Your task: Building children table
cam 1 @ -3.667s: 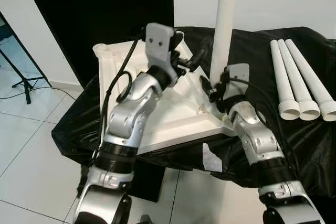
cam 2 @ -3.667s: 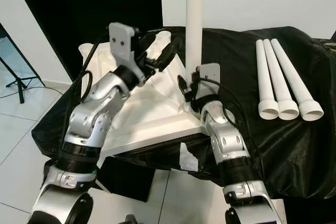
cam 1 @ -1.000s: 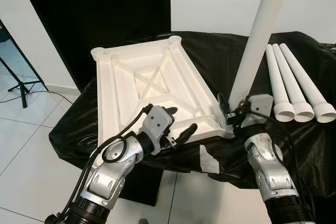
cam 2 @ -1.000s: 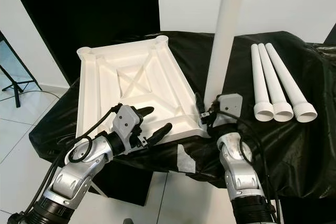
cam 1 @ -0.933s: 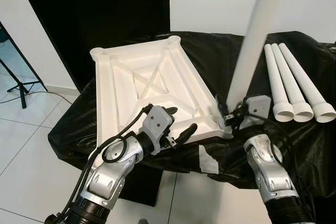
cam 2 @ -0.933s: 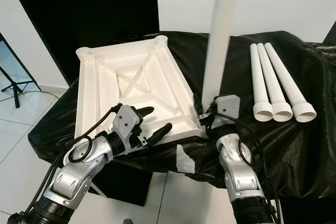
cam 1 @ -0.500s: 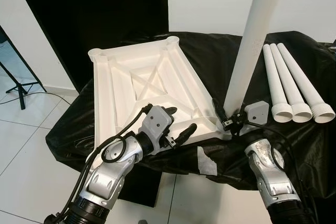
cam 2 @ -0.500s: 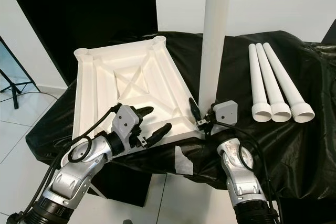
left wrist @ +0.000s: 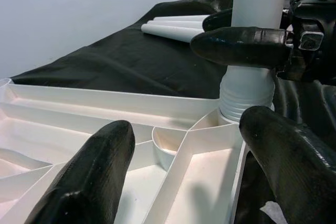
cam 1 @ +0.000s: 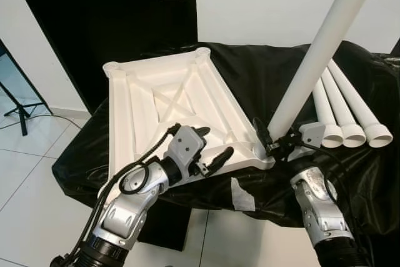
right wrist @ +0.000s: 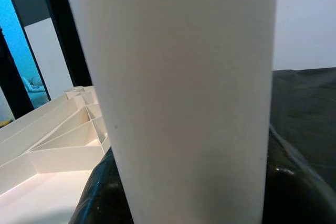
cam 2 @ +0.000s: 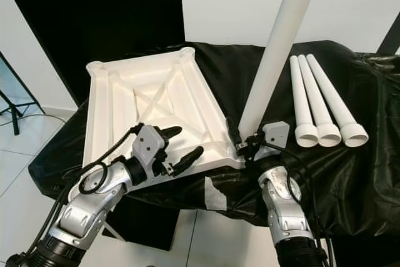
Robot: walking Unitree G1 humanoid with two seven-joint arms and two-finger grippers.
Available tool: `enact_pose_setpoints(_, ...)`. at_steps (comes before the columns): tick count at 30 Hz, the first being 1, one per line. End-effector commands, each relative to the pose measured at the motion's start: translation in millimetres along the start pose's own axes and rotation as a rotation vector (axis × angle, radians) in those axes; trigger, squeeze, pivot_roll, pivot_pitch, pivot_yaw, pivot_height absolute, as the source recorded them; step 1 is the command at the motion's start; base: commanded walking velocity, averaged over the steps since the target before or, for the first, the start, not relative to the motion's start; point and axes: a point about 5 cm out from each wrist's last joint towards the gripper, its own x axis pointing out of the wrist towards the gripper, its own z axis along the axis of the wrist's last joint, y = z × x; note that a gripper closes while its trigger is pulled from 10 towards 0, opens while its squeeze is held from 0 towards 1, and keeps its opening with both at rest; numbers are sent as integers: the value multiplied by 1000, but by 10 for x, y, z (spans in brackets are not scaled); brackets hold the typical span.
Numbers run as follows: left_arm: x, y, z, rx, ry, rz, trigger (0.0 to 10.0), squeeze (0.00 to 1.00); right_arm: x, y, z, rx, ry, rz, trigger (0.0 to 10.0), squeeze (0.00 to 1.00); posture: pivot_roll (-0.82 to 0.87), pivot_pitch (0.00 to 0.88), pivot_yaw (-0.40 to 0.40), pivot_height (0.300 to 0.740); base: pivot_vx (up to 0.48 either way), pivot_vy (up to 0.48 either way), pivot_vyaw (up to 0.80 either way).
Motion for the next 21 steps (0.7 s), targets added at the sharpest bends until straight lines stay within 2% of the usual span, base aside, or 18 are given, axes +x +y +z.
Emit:
enact_pose_setpoints(1, -25, -6, 4, 3, 7, -42, 10000, 0, -109, 98, -324, 77, 172, 14, 10000, 0, 47, 0, 37, 740, 0, 0, 0)
enact_pose_setpoints(10, -29, -5, 3, 4, 9, -40, 10000, 0, -110, 70, -353, 37, 207, -11, 10000, 0, 48, 0, 35, 740, 0, 0, 0)
enact_pose_setpoints(15, -31, 1, 9, 3, 6, -36, 10000, 0, -99, 105, -372, 102, 219, -94, 10000, 0, 49, 0, 36, 740, 0, 0, 0)
enact_pose_setpoints(21, -28, -2, 11, 5, 6, -43, 10000, 0, -24, 14, -296, 114, 187, -192, 10000, 0, 46, 0, 39, 740, 0, 0, 0)
